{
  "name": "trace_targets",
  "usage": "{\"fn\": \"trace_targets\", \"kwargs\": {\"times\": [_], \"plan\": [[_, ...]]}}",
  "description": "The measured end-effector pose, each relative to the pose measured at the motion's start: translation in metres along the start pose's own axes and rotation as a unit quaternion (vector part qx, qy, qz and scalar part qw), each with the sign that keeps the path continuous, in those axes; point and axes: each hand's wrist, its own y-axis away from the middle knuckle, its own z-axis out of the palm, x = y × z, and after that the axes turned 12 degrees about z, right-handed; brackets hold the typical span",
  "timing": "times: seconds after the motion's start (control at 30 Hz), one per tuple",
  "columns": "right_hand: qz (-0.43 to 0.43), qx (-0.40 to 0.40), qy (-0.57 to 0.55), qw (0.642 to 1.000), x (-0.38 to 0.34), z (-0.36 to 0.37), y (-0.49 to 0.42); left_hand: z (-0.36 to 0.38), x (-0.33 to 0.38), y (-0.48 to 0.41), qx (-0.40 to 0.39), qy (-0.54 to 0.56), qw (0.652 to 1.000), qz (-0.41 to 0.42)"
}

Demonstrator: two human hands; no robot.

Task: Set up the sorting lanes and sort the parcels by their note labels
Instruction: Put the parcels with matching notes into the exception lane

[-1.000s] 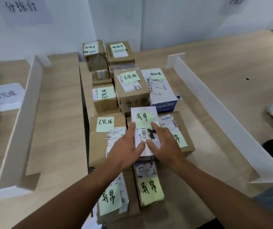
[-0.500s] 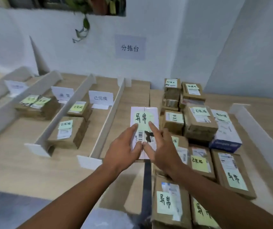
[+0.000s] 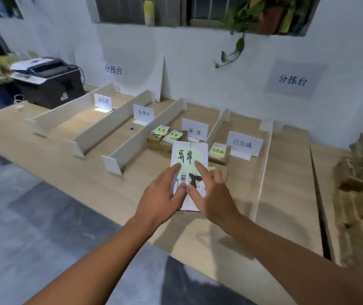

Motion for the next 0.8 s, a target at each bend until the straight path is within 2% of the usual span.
{"fn": "trace_targets", "kwargs": {"times": [0.23, 0.37, 0.67, 0.8], "plan": [[0.066, -0.041, -0.001, 0.997, -0.014, 0.127, -0.102, -0.02, -0.138, -0.059, -0.02, -0.016, 0.999, -0.039], [0.067, -0.079, -0.006, 0.995, -0.004, 0.19, -0.163, -0.013, -0.215, -0.102, -0.049, -0.019, 0.996, -0.066], [0.161, -0.114, -0.012, 0.98, 0.012, 0.317, -0.276, 0.003, -0.374, -0.2, -0.179, 0.023, 0.977, -0.118], [0.222, -0.115, -0.015, 0.968, 0.026, 0.365, -0.309, 0.024, -0.432, -0.228, -0.218, 0.022, 0.97, -0.108]]}}
